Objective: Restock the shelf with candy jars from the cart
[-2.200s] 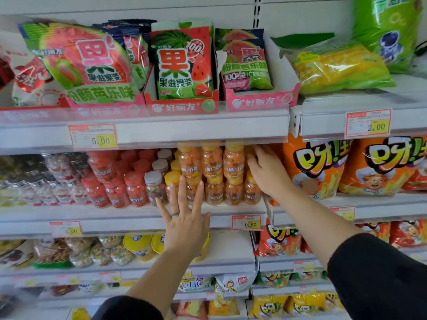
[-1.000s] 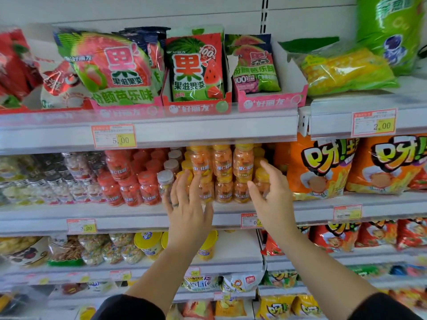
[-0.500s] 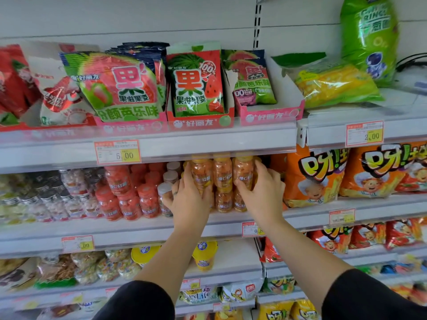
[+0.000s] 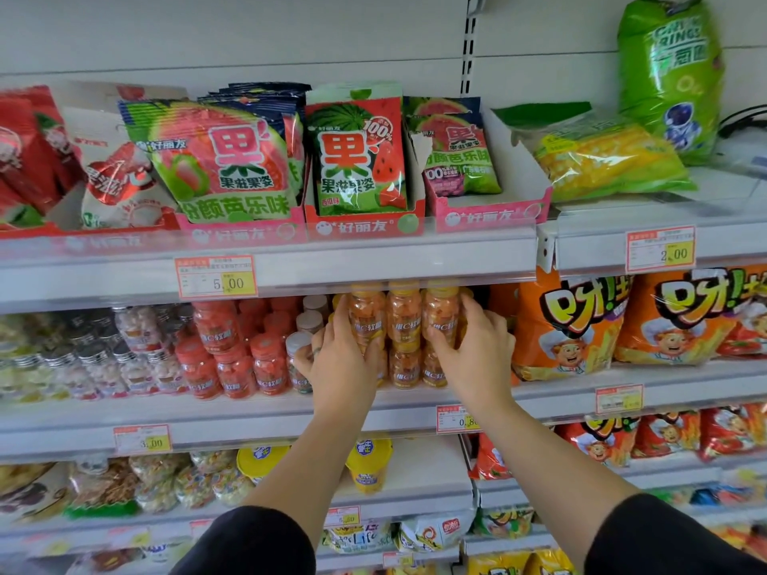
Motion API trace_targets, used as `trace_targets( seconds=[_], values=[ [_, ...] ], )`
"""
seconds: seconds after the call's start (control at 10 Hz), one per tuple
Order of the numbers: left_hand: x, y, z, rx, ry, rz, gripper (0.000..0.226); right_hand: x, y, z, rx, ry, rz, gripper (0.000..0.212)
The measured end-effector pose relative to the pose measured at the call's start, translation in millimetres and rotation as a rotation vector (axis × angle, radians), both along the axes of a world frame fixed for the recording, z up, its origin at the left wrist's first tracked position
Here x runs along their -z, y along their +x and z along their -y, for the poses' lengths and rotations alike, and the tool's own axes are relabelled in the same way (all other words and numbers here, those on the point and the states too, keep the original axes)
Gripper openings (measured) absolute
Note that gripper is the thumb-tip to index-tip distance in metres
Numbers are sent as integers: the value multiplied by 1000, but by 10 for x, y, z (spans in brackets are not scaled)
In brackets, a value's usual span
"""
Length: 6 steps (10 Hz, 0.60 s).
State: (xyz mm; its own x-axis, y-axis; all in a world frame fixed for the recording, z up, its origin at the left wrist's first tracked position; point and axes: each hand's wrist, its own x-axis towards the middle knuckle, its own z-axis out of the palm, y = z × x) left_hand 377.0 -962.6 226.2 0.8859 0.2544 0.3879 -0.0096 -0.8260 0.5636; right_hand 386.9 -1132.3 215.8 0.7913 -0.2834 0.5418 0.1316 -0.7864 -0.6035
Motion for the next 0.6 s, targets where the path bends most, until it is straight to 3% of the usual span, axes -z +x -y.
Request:
trace_targets(
  seconds=[0.4, 0.6],
  values=[
    [60, -13, -24, 20, 7, 17, 73, -13, -93, 10, -3, 8, -7, 68],
    [102, -73, -56, -1, 3, 58, 71, 67, -315, -8, -8, 90, 164, 55]
  ],
)
